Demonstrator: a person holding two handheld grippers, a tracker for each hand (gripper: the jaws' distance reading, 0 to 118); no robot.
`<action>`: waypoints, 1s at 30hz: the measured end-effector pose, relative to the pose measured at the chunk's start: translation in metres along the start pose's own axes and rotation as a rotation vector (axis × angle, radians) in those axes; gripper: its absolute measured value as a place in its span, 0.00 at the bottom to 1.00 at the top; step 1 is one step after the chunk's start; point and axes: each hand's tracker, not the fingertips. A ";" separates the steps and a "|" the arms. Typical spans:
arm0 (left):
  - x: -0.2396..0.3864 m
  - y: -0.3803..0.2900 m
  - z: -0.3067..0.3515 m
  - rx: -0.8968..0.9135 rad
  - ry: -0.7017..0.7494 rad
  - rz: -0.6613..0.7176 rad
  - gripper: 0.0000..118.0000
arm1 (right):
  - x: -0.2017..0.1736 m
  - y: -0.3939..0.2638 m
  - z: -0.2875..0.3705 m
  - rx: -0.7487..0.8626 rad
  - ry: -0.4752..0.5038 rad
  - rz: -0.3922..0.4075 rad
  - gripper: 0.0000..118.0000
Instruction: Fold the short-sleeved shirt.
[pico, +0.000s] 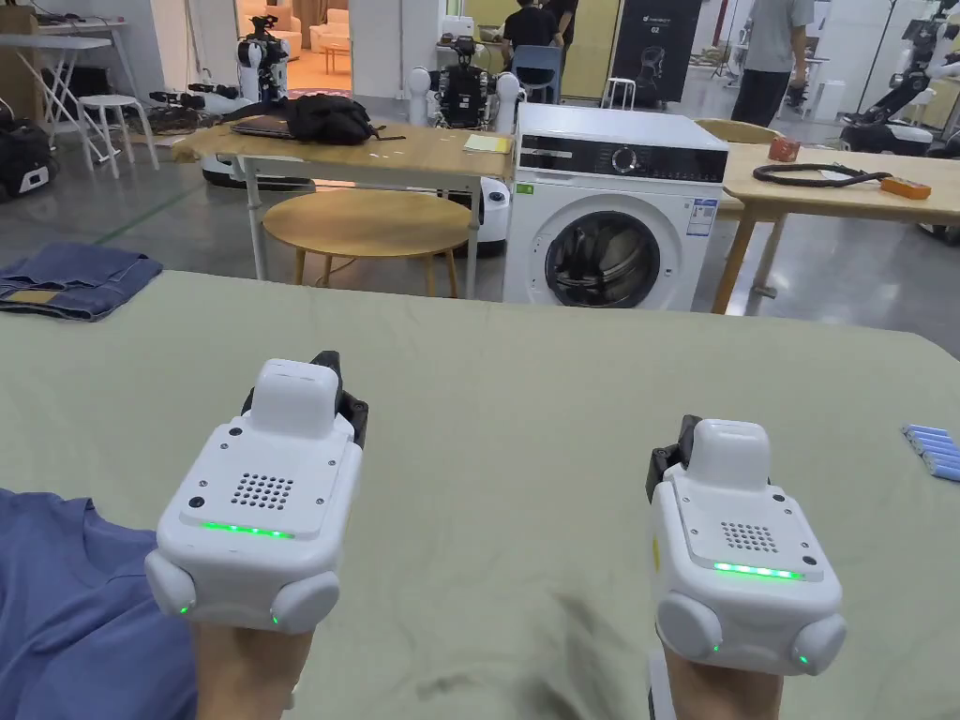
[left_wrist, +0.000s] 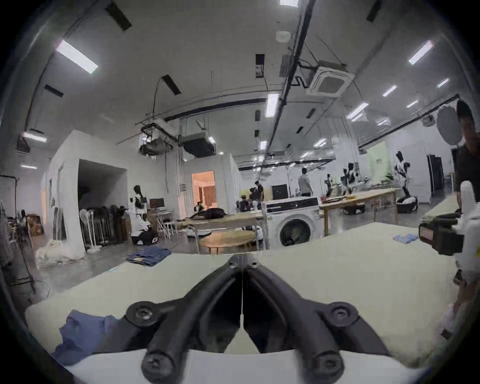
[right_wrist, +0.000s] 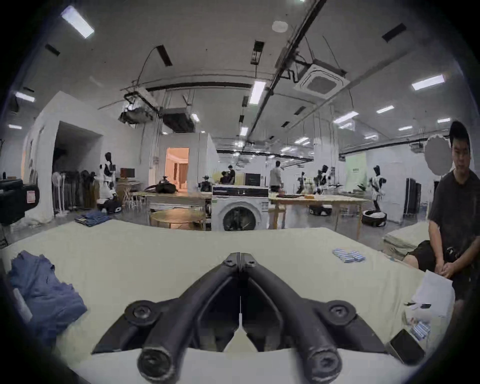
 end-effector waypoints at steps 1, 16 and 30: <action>0.001 0.000 0.002 0.010 0.001 0.000 0.00 | 0.001 0.001 0.000 -0.004 0.014 0.007 0.00; -0.075 -0.001 0.011 -0.169 0.073 0.175 0.00 | -0.030 0.015 0.003 -0.062 0.070 -0.035 0.00; -0.224 -0.013 0.086 -0.416 0.248 0.099 0.00 | -0.151 0.009 0.020 -0.074 0.314 0.057 0.00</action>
